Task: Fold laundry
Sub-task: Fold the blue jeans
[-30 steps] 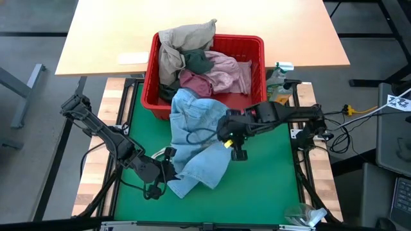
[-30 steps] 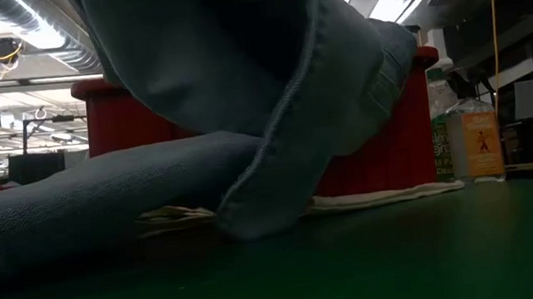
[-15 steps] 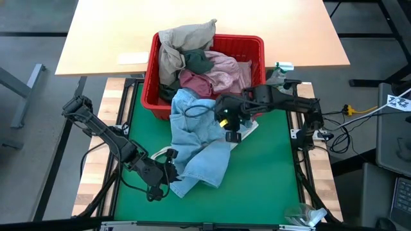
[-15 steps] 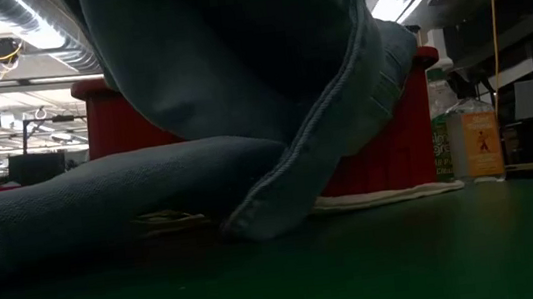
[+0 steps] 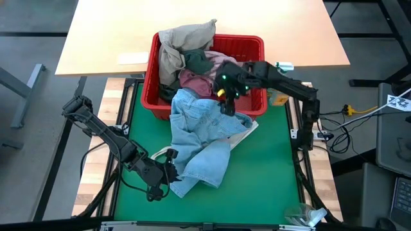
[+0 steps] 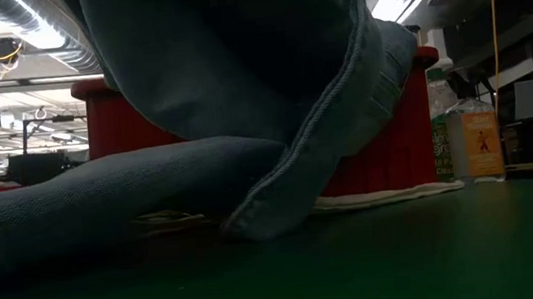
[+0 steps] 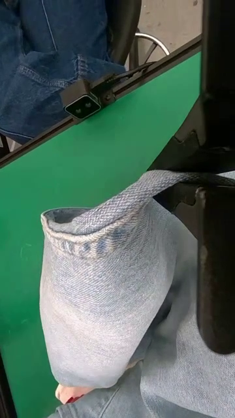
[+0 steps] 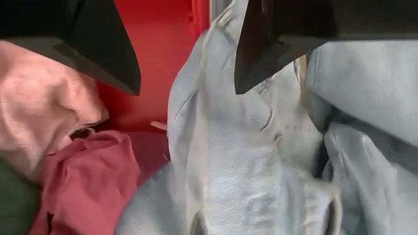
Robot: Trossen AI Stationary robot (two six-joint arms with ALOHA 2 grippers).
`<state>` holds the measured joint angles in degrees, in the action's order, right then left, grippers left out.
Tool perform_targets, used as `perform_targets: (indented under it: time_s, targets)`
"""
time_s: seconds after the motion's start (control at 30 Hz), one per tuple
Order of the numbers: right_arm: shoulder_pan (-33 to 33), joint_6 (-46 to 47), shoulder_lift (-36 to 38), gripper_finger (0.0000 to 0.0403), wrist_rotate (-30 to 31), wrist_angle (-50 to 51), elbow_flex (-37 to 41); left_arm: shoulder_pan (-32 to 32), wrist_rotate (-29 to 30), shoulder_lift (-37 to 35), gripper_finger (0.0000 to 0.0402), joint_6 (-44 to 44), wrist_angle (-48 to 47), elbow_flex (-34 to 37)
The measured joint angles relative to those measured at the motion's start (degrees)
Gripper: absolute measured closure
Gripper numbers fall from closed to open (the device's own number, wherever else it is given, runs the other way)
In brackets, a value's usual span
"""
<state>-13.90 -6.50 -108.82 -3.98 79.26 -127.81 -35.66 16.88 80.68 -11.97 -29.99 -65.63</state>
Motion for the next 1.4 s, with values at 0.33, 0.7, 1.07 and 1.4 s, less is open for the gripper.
perform_targets:
  time_s: [0.33,0.7,1.07,1.4]
  targets:
    - [-4.87,0.17,-3.36,0.0155,-20.46,-6.81,0.04,0.00,-0.01,0.00,0.0398,0.04,-0.38,0.00]
    - [-2.63,-0.77,-6.77,0.0228,-34.61,-9.02,0.01,0.00,0.01,0.00,0.0398,0.33,-0.59,0.00]
    - [4.10,-2.78,-3.74,0.0381,-31.30,3.90,-1.73,-0.02,0.14,0.00,0.0398,0.00,-1.12,0.00]
    - [17.62,1.12,2.74,0.0396,-21.77,10.68,0.13,-0.04,0.05,0.00,0.0398,-0.13,-0.97,0.00]
